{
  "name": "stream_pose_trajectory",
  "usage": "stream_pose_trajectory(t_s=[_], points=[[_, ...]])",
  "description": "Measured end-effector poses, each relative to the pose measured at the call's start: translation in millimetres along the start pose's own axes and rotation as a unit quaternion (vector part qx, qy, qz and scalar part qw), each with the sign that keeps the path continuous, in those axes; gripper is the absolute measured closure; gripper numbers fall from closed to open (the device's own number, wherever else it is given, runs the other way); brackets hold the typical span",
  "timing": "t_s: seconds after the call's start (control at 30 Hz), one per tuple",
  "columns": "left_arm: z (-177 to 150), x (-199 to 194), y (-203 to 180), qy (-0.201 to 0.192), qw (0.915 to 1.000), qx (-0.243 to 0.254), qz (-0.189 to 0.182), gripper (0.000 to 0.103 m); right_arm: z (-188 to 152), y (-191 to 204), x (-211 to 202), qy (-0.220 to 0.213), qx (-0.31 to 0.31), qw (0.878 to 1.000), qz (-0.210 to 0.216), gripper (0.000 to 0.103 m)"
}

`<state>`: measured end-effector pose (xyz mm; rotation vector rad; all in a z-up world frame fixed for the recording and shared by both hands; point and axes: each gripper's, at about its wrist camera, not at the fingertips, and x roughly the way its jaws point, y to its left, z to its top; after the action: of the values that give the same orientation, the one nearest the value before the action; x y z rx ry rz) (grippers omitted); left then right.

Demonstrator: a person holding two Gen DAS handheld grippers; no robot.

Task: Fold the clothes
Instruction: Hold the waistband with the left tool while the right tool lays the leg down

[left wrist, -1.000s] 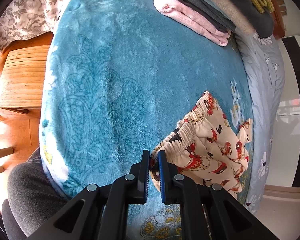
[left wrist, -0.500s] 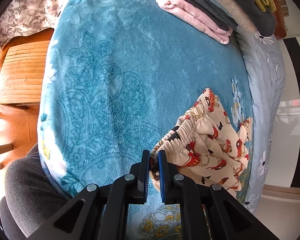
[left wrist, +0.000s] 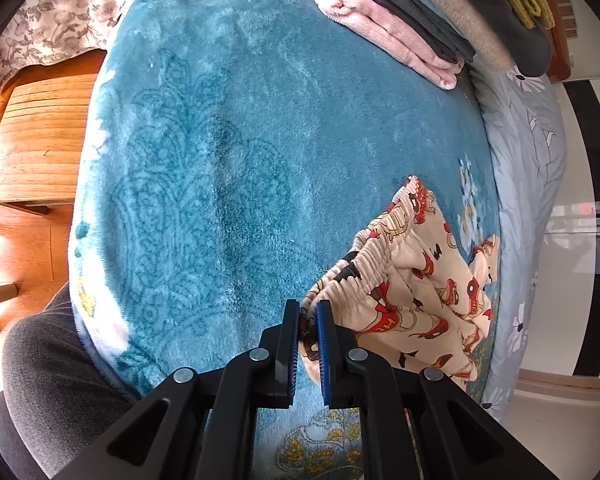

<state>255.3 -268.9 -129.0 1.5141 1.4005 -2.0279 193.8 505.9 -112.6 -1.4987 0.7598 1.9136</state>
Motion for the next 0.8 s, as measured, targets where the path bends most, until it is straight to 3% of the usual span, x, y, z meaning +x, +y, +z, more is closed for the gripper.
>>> stream_pose_trajectory(t_s=[0.2,0.33,0.57,0.63,0.7,0.8], points=[[-3,-4,-10,0.009,0.9997,0.016,-0.016,0.094,17,-21,-43,-0.057,0.002,0.997,-0.052,0.096],[-11,6,-21,0.025,0.9986,0.046,0.004,0.094,12,-45,-35,-0.042,0.014,0.996,-0.078,0.096],[-15,18,-8,0.043,0.9982,0.033,0.028,0.093,0,-67,1,-0.008,0.042,0.995,-0.095,0.094],[-14,19,-6,0.044,0.9982,0.029,0.028,0.093,3,-64,1,-0.007,0.042,0.995,-0.095,0.087],[-14,19,-5,0.046,0.9982,0.026,0.028,0.092,10,-57,-8,-0.024,0.041,0.994,-0.099,0.053],[-14,20,-3,0.048,0.9982,0.02,0.027,0.091,19,-33,-29,-0.065,0.028,0.995,-0.076,0.049]])
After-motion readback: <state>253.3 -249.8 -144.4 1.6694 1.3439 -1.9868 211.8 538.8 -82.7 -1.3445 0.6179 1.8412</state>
